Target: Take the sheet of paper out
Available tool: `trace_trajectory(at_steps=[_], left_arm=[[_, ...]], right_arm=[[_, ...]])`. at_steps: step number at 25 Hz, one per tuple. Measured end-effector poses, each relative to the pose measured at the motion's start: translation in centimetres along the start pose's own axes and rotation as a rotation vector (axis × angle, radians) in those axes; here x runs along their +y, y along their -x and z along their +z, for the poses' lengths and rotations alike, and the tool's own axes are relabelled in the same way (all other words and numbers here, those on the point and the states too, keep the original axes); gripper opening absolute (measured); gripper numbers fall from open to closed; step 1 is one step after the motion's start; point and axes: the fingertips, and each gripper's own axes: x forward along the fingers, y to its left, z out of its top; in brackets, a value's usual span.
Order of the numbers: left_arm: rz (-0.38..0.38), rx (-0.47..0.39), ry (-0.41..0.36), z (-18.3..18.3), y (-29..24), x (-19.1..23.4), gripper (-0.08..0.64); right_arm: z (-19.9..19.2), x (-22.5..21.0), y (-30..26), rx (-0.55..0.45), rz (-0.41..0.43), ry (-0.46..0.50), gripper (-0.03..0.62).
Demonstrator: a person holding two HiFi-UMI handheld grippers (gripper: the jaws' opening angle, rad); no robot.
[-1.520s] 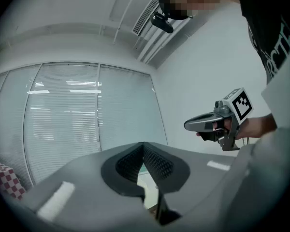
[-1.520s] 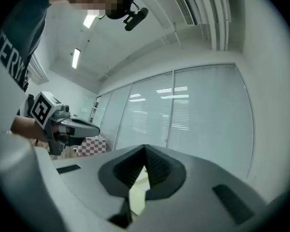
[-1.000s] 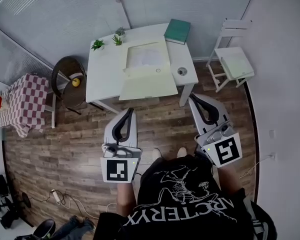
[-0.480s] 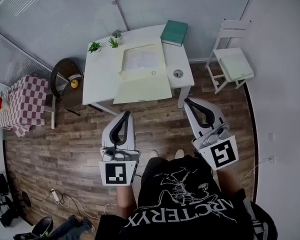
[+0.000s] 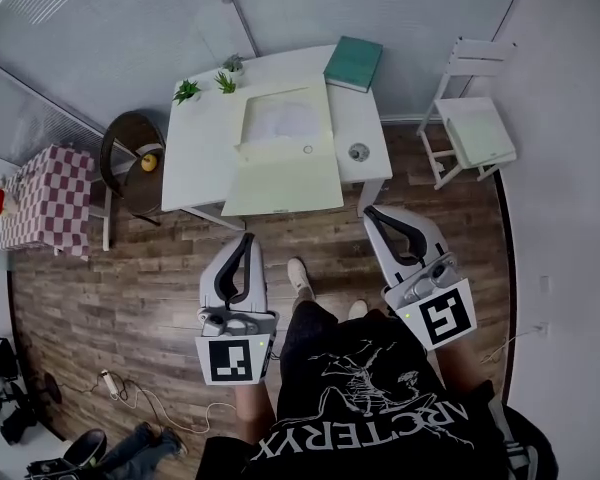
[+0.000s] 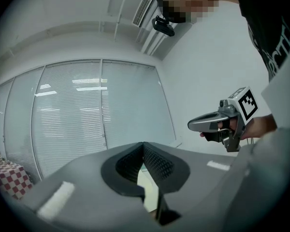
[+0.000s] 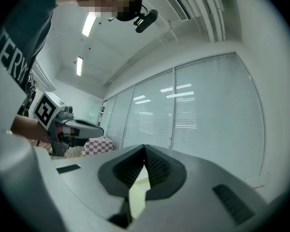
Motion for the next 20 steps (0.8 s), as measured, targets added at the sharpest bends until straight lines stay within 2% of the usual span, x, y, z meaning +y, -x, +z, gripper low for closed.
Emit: trace_trajectory(at_steps=[8,14,20], left_arm=[[-0.046,-0.006,0.023,-2.1,-7.3,8.0,0.012],[-0.132,0.015,0.017,-3.7,-13.9,15.7,0.012],[-0.185,0.025,0.057,-5.0,-18.3,21.3,0.012]], right_arm=[[-1.8,-1.6,-10.6,0.050,-0.007,0.013,0.012],[-2.7,-3.8,-19.9,0.109,-0.074,0.013,0.012],[-3.4,-5.3,-26.6,0.146,-0.140,0.019,0.012]])
